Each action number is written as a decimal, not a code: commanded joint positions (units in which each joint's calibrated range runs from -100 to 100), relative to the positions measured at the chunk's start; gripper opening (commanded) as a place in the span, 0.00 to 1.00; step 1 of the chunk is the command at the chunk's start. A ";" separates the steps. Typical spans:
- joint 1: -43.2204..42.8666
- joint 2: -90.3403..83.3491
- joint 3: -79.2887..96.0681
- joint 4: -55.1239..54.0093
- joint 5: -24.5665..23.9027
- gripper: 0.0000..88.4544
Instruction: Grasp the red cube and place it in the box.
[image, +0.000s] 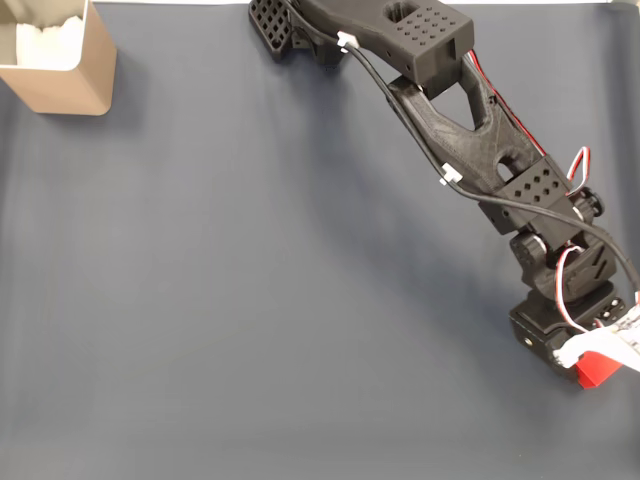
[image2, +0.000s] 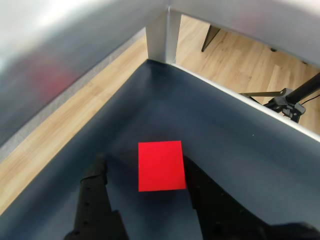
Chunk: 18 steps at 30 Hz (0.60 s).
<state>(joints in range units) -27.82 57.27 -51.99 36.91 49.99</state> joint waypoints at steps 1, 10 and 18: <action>0.40 -5.11 -0.84 -0.52 0.54 0.36; 0.48 -7.01 1.35 -0.44 0.78 0.32; 0.48 -8.92 2.45 -0.44 0.78 0.30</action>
<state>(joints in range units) -27.82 54.49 -49.01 36.91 50.38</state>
